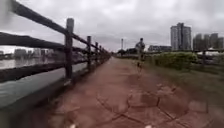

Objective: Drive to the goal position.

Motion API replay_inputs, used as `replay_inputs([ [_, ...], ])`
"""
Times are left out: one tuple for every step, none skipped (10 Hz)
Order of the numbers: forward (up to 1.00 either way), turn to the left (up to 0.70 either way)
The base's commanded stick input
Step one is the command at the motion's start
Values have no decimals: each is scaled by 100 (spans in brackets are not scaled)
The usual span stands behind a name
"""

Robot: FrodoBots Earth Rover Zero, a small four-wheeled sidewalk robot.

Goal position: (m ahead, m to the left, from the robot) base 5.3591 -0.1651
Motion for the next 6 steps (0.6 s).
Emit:
replay_inputs([
  [85,1],
  [85,1],
  [85,1],
  [85,1],
  [85,1],
  [85,1],
])
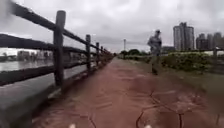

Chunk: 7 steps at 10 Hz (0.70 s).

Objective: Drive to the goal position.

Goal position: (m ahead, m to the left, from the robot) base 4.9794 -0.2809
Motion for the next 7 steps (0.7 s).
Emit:
replay_inputs([
  [85,1],
  [85,1],
  [85,1],
  [85,1],
  [85,1],
  [85,1],
  [85,1],
])
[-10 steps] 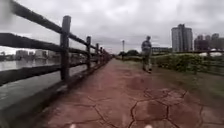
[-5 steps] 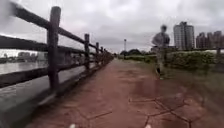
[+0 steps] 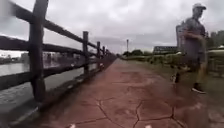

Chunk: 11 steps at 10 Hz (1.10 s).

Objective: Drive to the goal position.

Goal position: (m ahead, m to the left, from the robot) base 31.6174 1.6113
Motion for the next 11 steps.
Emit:
replay_inputs([
  [85,1],
  [85,-1],
  [85,-9],
  [85,-26],
  [85,-31],
  [85,-33],
  [85,-33],
  [85,-26],
  [85,-14],
  [85,-3],
  [85,1],
])
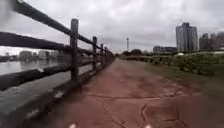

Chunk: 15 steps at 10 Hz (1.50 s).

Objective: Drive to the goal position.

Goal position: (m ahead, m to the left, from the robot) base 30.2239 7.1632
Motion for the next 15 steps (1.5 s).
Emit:
replay_inputs([
  [85,1],
  [85,1],
  [85,1],
  [85,1],
  [85,1],
  [85,1],
  [85,1],
  [85,1],
  [85,1],
  [85,1],
  [85,1],
  [85,1],
  [85,-16],
  [85,-33],
  [85,-33],
])
